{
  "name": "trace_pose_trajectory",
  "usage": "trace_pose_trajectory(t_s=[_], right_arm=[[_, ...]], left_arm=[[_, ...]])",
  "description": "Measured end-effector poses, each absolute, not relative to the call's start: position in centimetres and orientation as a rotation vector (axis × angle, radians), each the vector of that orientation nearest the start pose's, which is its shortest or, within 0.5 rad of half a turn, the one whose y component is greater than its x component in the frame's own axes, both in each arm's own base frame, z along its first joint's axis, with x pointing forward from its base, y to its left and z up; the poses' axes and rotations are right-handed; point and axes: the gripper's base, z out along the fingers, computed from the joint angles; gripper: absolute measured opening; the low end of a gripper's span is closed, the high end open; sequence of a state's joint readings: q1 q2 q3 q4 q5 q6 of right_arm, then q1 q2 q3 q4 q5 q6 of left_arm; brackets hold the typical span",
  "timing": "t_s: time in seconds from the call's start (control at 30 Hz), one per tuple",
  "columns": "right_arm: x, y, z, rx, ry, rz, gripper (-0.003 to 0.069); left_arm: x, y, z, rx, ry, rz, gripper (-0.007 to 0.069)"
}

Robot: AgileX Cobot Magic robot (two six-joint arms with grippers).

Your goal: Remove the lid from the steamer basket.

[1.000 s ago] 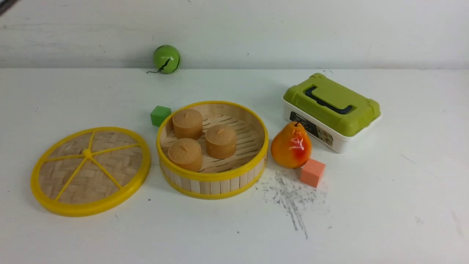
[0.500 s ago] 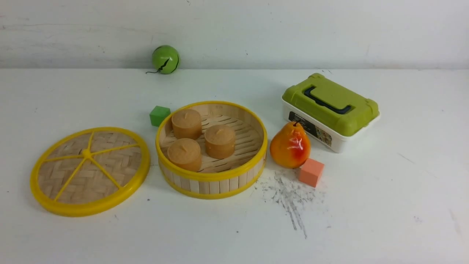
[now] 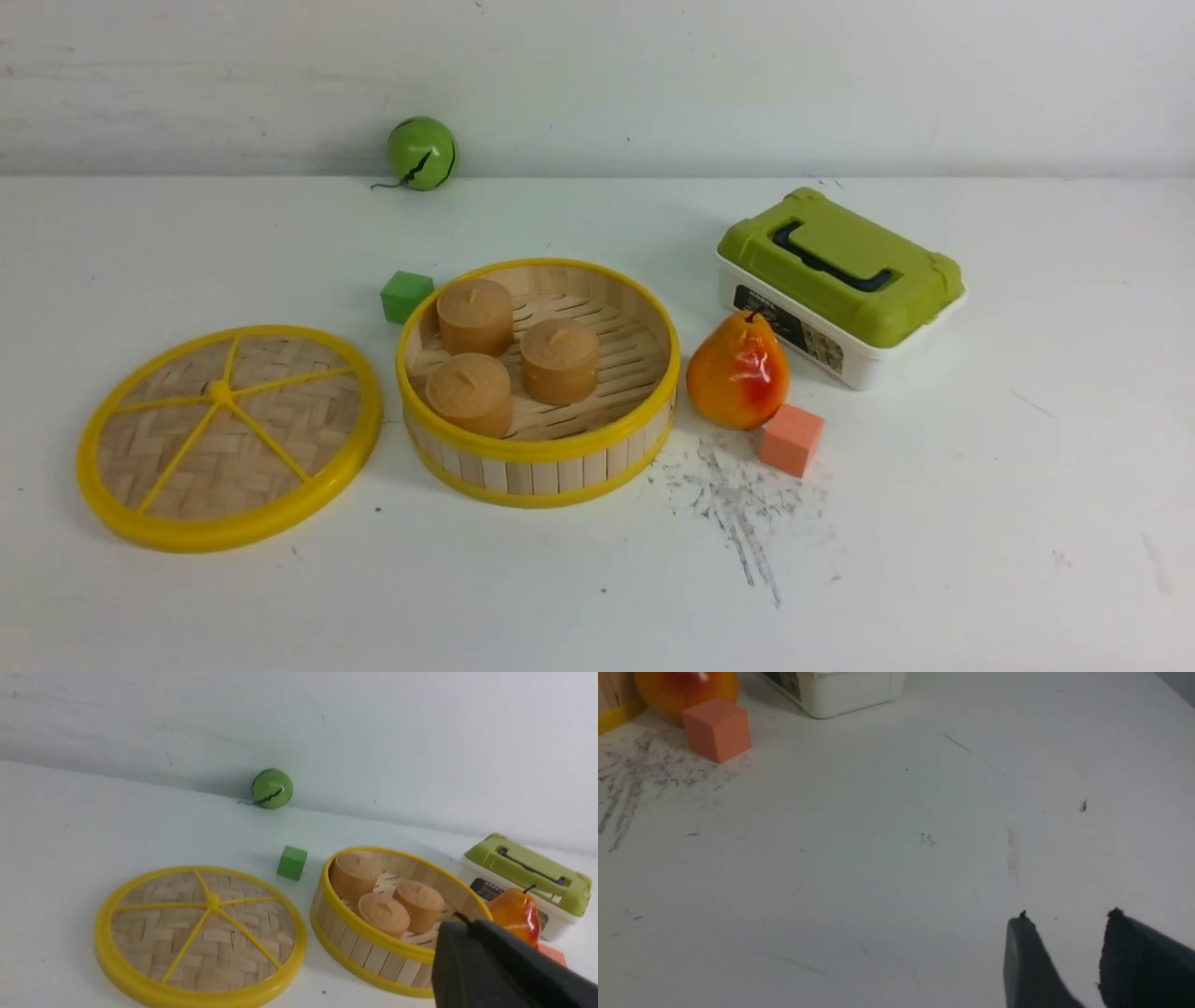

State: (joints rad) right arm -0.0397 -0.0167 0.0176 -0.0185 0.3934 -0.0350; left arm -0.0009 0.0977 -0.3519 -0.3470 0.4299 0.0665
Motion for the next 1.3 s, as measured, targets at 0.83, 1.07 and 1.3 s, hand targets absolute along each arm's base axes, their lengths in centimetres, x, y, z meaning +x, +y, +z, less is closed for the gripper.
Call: trace_pose_trajectory(t_s=[0.83,1.07,1.3], right_arm=[[5.2,-0.3,17.3,-0.007,1.878,-0.070,0.0240],[5.2,-0.3,17.3,-0.007,1.878,-0.070,0.0240],[5.2,-0.3,17.3,-0.007,1.878,-0.070,0.0240]], left_arm=[[5.3,0.0,17.1,-0.140,1.870,-0.117,-0.0013],[5.3,0.0,17.0,-0.105,1.875,-0.100,-0.0013],[5.3,0.0,17.0,-0.105,1.876,-0.100,-0.0013]])
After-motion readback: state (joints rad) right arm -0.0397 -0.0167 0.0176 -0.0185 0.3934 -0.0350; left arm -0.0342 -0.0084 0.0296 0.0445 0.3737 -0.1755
